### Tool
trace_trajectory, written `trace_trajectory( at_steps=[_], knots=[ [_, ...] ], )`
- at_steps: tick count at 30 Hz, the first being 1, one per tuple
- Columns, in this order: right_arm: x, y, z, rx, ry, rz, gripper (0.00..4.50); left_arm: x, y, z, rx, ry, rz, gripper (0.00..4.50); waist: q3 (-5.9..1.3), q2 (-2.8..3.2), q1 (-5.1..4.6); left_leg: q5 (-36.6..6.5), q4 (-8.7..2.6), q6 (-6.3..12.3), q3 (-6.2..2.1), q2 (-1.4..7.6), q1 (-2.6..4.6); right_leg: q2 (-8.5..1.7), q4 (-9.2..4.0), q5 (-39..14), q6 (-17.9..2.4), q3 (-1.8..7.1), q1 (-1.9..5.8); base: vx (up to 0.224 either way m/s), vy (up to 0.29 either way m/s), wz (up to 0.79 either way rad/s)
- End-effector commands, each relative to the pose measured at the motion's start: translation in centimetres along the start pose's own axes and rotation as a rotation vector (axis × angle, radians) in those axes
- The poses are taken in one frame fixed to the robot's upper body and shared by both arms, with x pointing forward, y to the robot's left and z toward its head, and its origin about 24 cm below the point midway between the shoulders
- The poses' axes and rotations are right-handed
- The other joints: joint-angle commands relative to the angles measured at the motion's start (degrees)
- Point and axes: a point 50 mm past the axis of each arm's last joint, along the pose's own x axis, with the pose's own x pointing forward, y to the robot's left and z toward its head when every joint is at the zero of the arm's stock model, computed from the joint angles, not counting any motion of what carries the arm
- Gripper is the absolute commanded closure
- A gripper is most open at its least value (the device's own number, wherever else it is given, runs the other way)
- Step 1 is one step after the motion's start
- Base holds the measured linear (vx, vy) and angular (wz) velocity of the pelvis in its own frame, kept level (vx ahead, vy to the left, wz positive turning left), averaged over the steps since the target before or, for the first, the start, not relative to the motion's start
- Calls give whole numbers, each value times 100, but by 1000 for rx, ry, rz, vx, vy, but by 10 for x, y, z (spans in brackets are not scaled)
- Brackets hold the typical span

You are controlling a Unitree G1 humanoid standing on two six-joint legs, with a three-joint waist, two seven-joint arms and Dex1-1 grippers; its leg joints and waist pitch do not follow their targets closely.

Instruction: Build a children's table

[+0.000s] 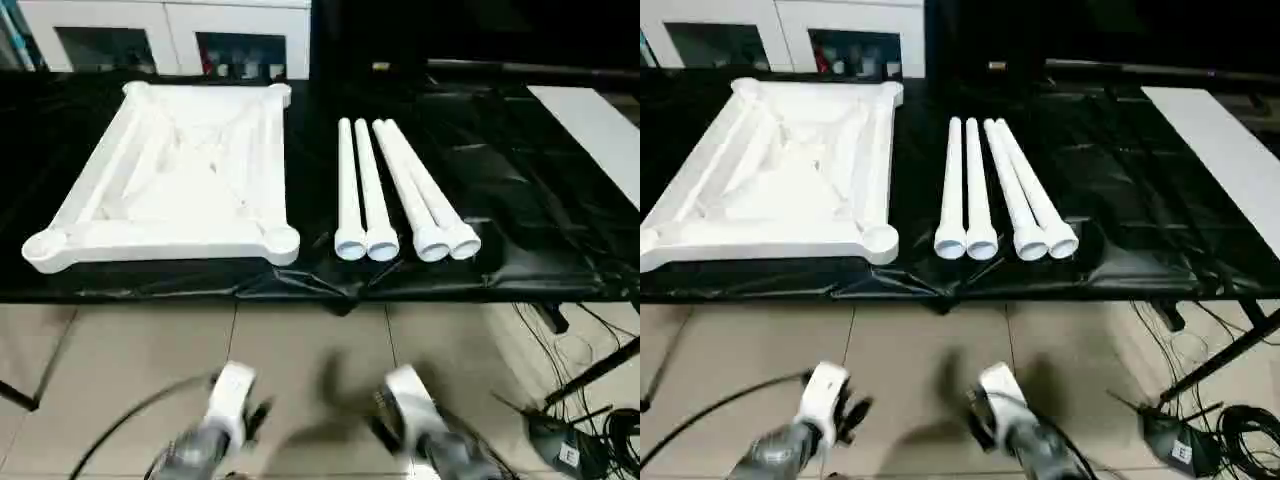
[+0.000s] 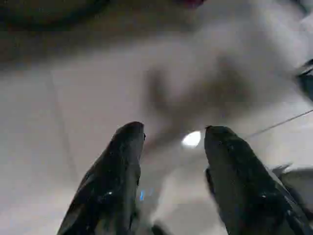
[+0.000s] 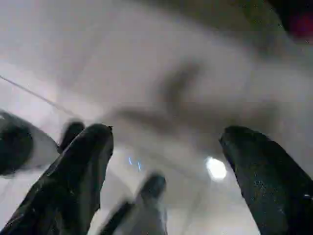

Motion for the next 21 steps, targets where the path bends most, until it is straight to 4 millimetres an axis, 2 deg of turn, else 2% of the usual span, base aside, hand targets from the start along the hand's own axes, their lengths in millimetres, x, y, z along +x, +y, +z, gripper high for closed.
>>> trace_trajectory(
  at_steps=[1, 2, 4, 6, 7, 8, 9, 10, 11, 12, 13, 14, 15, 17, 18, 19, 20, 21],
  knots=[
    [-4, 0, 7, -40, -72, 88, 62, -6, -6, -2, 55, -35, -93, 219, -187, -20, -13, -1319, -398, 461, -152, 381, 60, -548, -419, -178, -1439, 285, 103, 0, 0, 0],
    [-6, 0, 17, -48, -147, 135, 62, -10, -8, 2, 75, -82, -141, 219, -194, -22, -3, -1204, -384, 570, -150, 389, 42, -554, -387, 60, -1430, 289, 119, 0, 0, 0],
    [-12, -1, 26, -76, -230, 158, 62, -14, -8, 3, 101, -118, -145, 219, -220, -24, -1, -967, -352, 725, -138, 389, 52, -518, -342, 532, -1471, 275, 118, 0, 0, 0],
    [-27, -7, 40, -133, -356, 151, 62, -25, -4, 8, 133, -197, -113, 219, -233, -24, 7, -857, -332, 822, -134, 395, 43, -513, -312, 863, -1488, 271, 111, 0, 0, 0],
    [-28, -8, 41, -136, -365, 149, 62, -26, -3, 9, 136, -204, -110, 219, -210, -42, 30, -943, -348, 835, -145, 416, 29, -511, -322, 845, -1409, 262, 120, 0, 0, 0],
    [-39, -13, 49, -158, -425, 136, 62, -34, 0, 15, 159, -265, -83, 219, -191, -52, 19, -1198, -379, 793, -143, 415, 40, -494, -355, 493, -1368, 257, 108, 0, 0, 0],
    [-43, -15, 51, -152, -442, 140, 62, -37, 2, 18, 163, -283, -70, 219, -191, -48, 21, -1297, -385, 747, -144, 410, 45, -485, -376, 279, -1339, 261, 101, 0, 0, 0],
    [-44, -15, 52, -150, -446, 140, 62, -38, 2, 19, 165, -289, -68, 219, -163, -46, -2, -1536, -408, 625, -134, 396, 56, -467, -427, -210, -1325, 270, 62, 0, 0, 0],
    [-59, -19, 61, -139, -506, 157, 62, -49, 5, 33, 199, -368, -37, 219, -175, -39, 27, -1692, -440, 494, -162, 437, 61, -483, -443, -502, -1257, 285, 108, 0, 0, 0],
    [-61, -20, 62, -139, -512, 160, 62, -50, 5, 35, 203, -377, -34, 219, -164, -43, 26, -1705, -442, 458, -164, 450, 58, -479, -451, -539, -1232, 293, 83, 0, 0, 0],
    [-77, -19, 69, -160, -557, 190, 62, -62, 3, 49, 215, -445, -24, 219, -177, -31, 20, -1805, -445, 392, -152, 414, 76, -443, -463, -673, -1211, 287, 75, 0, 0, 0],
    [-77, -19, 69, -160, -557, 190, 62, -62, 3, 49, 215, -445, -24, 219, -184, -42, 42, -1705, -444, 371, -160, 431, 55, -447, -445, -519, -1165, 293, 89, 0, 0, 0],
    [-97, -16, 76, -179, -599, 230, 62, -74, -1, 63, 229, -513, -17, 219, -179, -74, 24, -1723, -441, 369, -142, 414, 61, -415, -448, -513, -1165, 288, 82, 0, 0, 0],
    [-127, -12, 90, -192, -674, 271, 62, -92, -5, 82, 275, -590, -7, 219, -168, -93, 72, -1700, -447, 393, -161, 408, 36, -431, -451, -554, -1003, 292, 117, 0, 0, 0],
    [-129, -11, 91, -192, -678, 272, 62, -93, -6, 83, 277, -594, -6, 219, -170, -81, 88, -1667, -453, 381, -168, 421, 49, -426, -450, -528, -955, 295, 118, 0, 0, 0],
    [-138, -11, 98, -189, -709, 271, 62, -99, -6, 91, 296, -623, 8, 219, -179, -85, 82, -1584, -439, 390, -163, 398, 51, -407, -440, -453, -905, 287, 98, 0, 0, 0],
    [-146, -12, 106, -178, -738, 263, 62, -103, -4, 99, 318, -656, 30, 219, -170, -117, 65, -1597, -438, 381, -161, 370, 35, -394, -445, -570, -835, 285, 91, 0, 0, 0],
    [-149, -13, 110, -170, -751, 258, 62, -106, -3, 103, 329, -673, 44, 219, -175, -110, 58, -1616, -436, 354, -158, 358, 45, -390, -457, -669, -802, 284, 84, 0, 0, 0]
  ],
)
